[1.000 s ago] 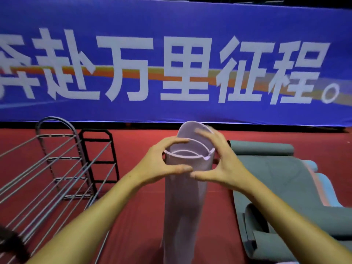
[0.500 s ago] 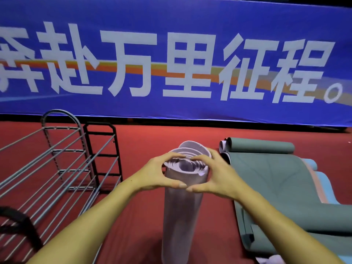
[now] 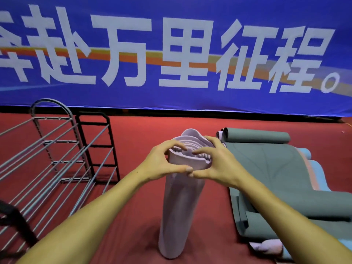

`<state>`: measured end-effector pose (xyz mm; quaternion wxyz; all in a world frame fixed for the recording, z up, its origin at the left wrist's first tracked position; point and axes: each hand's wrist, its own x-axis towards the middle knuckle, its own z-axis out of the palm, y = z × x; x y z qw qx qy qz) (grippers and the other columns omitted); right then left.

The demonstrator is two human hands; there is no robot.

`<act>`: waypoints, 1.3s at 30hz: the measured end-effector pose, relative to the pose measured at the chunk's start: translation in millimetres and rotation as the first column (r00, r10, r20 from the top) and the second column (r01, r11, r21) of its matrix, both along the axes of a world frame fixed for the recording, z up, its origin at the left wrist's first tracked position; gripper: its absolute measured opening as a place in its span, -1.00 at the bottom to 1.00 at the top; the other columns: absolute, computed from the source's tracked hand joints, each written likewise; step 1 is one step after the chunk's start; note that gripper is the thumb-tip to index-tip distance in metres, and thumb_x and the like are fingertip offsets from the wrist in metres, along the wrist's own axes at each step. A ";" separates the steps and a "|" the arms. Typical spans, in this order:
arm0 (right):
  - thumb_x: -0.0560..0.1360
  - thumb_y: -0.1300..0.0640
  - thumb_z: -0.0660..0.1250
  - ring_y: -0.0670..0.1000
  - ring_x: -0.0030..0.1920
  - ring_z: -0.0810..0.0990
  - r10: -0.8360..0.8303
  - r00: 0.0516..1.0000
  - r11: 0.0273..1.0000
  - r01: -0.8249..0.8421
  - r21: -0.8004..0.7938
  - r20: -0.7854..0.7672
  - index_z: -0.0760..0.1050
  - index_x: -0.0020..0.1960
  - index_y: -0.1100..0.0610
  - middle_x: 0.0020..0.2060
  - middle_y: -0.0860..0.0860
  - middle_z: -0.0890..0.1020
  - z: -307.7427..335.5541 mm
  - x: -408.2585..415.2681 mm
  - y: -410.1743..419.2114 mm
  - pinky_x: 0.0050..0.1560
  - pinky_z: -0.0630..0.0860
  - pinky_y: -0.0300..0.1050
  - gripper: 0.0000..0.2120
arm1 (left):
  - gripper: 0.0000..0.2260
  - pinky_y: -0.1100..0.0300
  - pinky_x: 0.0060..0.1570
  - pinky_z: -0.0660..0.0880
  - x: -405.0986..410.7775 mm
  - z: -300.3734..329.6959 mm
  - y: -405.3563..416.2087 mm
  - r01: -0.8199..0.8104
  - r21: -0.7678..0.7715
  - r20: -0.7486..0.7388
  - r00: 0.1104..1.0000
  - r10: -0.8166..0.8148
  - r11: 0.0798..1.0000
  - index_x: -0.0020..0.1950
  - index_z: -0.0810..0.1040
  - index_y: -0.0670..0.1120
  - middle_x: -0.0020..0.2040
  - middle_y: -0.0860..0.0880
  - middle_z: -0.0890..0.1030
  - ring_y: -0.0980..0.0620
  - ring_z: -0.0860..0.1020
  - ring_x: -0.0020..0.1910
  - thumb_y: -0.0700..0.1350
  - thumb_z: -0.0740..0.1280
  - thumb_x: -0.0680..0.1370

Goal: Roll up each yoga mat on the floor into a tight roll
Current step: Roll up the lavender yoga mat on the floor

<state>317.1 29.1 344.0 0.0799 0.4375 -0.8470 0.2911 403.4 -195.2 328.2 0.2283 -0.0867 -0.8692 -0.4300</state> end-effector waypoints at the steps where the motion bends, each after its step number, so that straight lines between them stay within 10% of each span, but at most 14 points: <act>1: 0.18 -0.38 0.61 -0.16 0.40 0.44 -0.010 0.999 1.000 0.010 -0.021 -0.032 0.52 0.30 -0.37 0.47 -0.25 0.26 6.3 0.6 0.3 0.34 0.51 0.10 -0.29 | -0.48 -0.10 0.25 0.55 0.4 5.0 0.5 -0.016 -0.016 -0.043 0.999 0.015 1.000 0.22 0.64 0.13 0.24 0.13 0.65 0.05 0.59 0.29 0.07 0.70 0.31; 5: 0.20 -0.34 0.62 -0.13 0.37 0.45 0.013 0.997 0.999 -0.009 0.042 -0.075 0.20 0.37 -0.65 0.46 -0.22 0.24 28.9 -1.3 5.4 0.21 0.54 0.02 -0.11 | -0.34 0.09 0.32 0.52 5.0 24.2 -0.4 0.070 -0.061 -0.096 0.993 -0.075 0.996 0.43 0.54 0.17 0.38 0.21 0.57 0.15 0.52 0.39 -0.02 0.69 0.38; 10: 0.20 -0.40 0.60 -0.02 0.62 0.14 0.061 0.989 0.957 -0.096 0.274 0.133 -0.05 0.33 -0.74 0.58 -0.15 -0.02 -4.9 -8.3 4.3 0.54 0.34 0.07 0.00 | -0.15 0.00 0.52 0.34 6.8 -8.4 2.8 0.159 -0.172 0.117 0.983 -0.140 0.972 0.60 0.32 0.24 0.53 0.32 0.39 0.27 0.33 0.53 0.04 0.66 0.40; 16: 0.22 -0.43 0.53 0.02 0.50 0.37 0.037 0.991 0.988 -0.056 0.147 0.131 -0.13 0.63 -0.34 0.53 -0.24 0.13 -17.2 -18.6 0.6 0.46 0.42 0.09 0.20 | -0.22 -0.03 0.47 0.41 0.7 -13.1 1.4 0.132 -0.100 0.097 0.988 -0.122 0.986 0.56 0.37 0.17 0.50 0.27 0.44 0.23 0.37 0.51 -0.06 0.65 0.43; 22: 0.31 -0.11 0.63 -0.28 0.50 0.18 0.021 0.988 1.000 -0.020 -0.011 0.151 -0.28 0.68 -0.10 0.59 -0.25 0.07 -22.1 -29.6 -7.5 0.45 0.33 -0.16 0.31 | -0.01 0.05 0.49 0.38 -12.5 -15.1 -5.8 0.049 -0.108 0.001 0.999 -0.049 0.993 0.66 0.13 0.07 0.59 0.20 0.30 0.20 0.32 0.55 0.01 0.66 0.39; 27: 0.54 0.09 0.45 -0.20 0.51 0.10 -0.047 0.904 0.994 0.084 -0.067 0.426 -0.07 0.70 0.12 0.50 -0.12 0.13 -30.3 -33.9 -31.9 0.45 0.07 -0.29 -0.06 | 0.30 0.09 0.39 0.45 -29.7 -32.3 -19.6 -0.018 -0.177 0.285 0.956 0.069 0.984 0.67 -0.29 0.19 0.55 0.06 0.42 0.05 0.46 0.47 0.09 0.60 0.24; 31: 0.41 -0.23 0.38 0.00 0.32 0.41 -0.176 0.909 0.984 0.173 0.042 0.377 0.37 0.47 -0.05 0.27 0.05 0.43 -78.5 -27.1 -54.1 0.40 0.41 0.05 -0.33 | 0.13 0.01 0.40 0.47 -37.2 -72.0 -38.7 0.130 -0.145 0.467 0.883 -0.047 0.981 0.64 0.10 0.15 0.47 0.05 0.49 0.02 0.50 0.42 -0.08 0.70 0.24; 39: 0.48 -0.20 0.46 0.15 0.16 0.54 -0.143 0.970 0.973 0.102 0.209 0.195 0.27 0.23 -0.03 0.13 -0.03 0.43 -104.1 7.0 -93.6 0.03 0.40 0.03 -0.49 | -0.26 0.07 0.33 0.54 -12.4 -98.5 -102.2 0.075 -0.138 0.500 0.866 0.005 0.988 0.51 0.43 0.01 0.41 0.06 0.56 0.11 0.52 0.40 -0.12 0.66 0.39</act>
